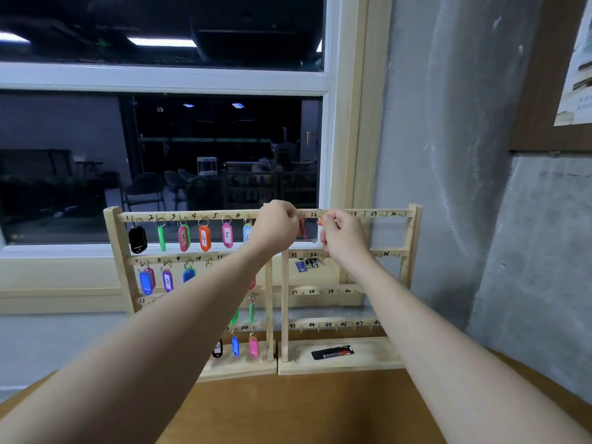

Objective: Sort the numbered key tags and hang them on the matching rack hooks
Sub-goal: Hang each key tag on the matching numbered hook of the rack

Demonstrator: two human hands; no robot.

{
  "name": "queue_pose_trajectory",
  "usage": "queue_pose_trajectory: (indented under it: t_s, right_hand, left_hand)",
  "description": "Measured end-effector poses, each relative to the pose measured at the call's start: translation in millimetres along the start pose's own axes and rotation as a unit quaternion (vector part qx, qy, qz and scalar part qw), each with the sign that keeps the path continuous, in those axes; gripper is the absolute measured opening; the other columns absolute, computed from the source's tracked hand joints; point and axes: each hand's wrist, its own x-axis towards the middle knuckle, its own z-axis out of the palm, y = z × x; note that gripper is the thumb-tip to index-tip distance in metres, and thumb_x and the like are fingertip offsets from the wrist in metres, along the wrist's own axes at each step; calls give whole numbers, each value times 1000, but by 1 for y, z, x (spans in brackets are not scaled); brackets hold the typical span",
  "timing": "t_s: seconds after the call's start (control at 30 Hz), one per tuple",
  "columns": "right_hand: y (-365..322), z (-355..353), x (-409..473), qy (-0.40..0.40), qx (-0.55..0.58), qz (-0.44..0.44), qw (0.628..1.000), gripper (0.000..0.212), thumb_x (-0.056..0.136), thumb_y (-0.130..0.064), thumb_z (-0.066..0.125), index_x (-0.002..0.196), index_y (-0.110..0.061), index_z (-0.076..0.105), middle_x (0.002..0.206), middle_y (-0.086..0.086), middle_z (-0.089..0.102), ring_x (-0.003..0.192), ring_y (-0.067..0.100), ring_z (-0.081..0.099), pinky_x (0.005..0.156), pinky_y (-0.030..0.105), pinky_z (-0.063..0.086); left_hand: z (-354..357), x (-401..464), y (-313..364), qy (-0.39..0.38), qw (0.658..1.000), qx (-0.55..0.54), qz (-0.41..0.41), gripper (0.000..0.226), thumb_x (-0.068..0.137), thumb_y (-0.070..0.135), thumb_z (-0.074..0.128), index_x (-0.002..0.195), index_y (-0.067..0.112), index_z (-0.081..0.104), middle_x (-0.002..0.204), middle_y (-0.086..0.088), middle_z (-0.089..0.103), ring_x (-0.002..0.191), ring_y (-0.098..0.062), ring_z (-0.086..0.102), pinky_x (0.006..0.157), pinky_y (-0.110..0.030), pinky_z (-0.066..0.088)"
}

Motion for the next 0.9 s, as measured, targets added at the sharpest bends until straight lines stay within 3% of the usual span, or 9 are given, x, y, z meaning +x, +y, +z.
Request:
queue_pose_trajectory:
  t_s: [0.1,0.17,0.3,0.4,0.5,0.57,0.77,0.9]
  right_hand:
    - [1,2,3,-3,-15,-8,1000,26,105,-19,41,97,-7,63,70,6,55,58,16,46,55,29,39]
    - [1,5,5,-8,-30,-20,999,26,106,-20,42,95,-8,63,71,5,57,59,16,49,57,30,42]
    - [-2,14,7,-21,-50,-43,998,27,105,-16,42,93,-2,60,63,-3,58,48,3,52,52,23,42]
    - [-4,18,9,-12,-88,-50,995,27,104,-17,41,86,-9,61,64,-6,60,48,0,53,55,25,45]
    - [0,21,12,-12,-132,-38,990,28,102,-20,42,84,-10,61,70,-1,63,57,10,55,60,30,43]
    - [5,22,12,-21,-155,-30,987,28,100,-21,42,84,-10,62,69,3,60,59,20,50,58,31,39]
    - [14,18,0,-35,-153,-16,987,37,105,-32,44,75,-10,50,65,1,50,58,19,44,56,31,34]
    - [22,1,-19,-54,-143,33,988,33,104,-23,42,81,-11,62,63,3,58,57,22,51,57,35,43]
  left_hand:
    - [4,-1,-2,7,1000,18,-7,43,102,14,46,60,15,56,59,2,58,51,-19,51,54,-31,46]
    - [8,-2,-4,18,1000,17,-15,45,102,16,46,58,15,52,60,0,55,53,-22,48,56,-31,44]
    - [13,-7,-8,21,1000,-2,-22,41,104,24,46,70,5,56,76,-14,69,60,-23,50,59,-33,47]
    - [13,-11,-12,17,1000,-10,-22,30,99,16,45,79,1,62,80,-14,71,65,-28,58,62,-37,51]
    - [10,-15,-20,19,1000,12,-21,27,99,18,46,79,11,63,78,-7,69,74,-31,67,70,-45,59]
    - [6,-23,-25,12,999,39,-16,28,99,19,44,79,14,63,76,-4,69,73,-29,66,69,-43,59]
    - [6,-58,-27,-11,998,65,-2,26,99,17,44,89,14,68,75,0,68,68,-24,65,66,-41,58]
    - [20,-92,-27,-68,996,61,-1,26,96,17,47,91,19,72,81,3,72,73,-22,68,71,-40,60]
